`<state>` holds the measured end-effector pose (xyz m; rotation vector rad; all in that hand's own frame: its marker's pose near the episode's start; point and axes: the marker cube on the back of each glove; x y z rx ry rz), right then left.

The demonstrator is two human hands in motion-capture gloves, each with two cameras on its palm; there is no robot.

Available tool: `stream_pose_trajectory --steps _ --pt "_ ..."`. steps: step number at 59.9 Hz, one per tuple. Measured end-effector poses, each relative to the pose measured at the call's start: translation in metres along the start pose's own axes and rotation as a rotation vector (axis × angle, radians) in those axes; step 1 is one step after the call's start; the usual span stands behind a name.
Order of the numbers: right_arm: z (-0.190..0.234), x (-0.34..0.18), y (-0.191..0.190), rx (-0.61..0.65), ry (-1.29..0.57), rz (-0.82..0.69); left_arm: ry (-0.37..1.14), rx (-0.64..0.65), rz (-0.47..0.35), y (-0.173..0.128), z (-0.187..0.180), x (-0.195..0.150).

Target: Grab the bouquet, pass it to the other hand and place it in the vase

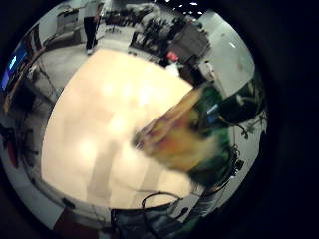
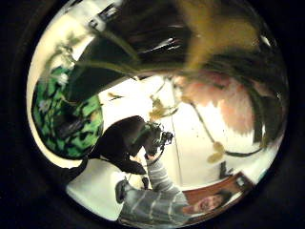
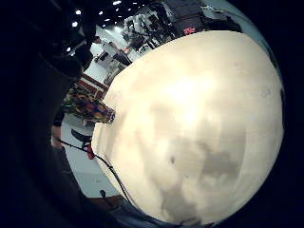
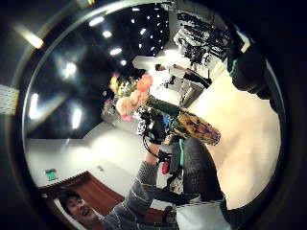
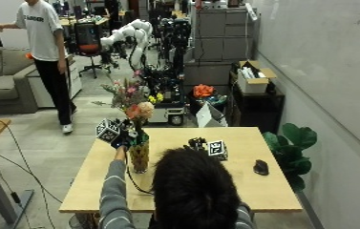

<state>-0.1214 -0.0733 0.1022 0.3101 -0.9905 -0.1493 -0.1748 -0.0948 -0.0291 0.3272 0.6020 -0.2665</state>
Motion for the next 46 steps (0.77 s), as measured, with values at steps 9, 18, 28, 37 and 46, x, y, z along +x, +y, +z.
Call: stream_pose_trajectory --steps 9,18,28,37,46 --pt "-0.01 0.008 0.008 0.026 0.018 0.013 -0.139 -0.028 0.037 0.016 -0.027 -0.017" --pt "-0.027 0.017 0.003 0.077 0.085 -0.002 -0.124 -0.074 -0.124 0.016 -0.032 -0.037" --pt "-0.043 -0.001 0.02 0.085 0.036 0.168 -0.139 -0.027 -0.173 0.039 -0.04 -0.029" --pt "-0.055 -0.038 0.04 0.063 -0.086 0.137 -0.084 0.05 -0.165 0.058 -0.038 -0.021" --pt "-0.074 -0.014 0.02 0.177 0.203 -0.013 -0.062 0.045 -0.178 0.061 -0.037 -0.019"
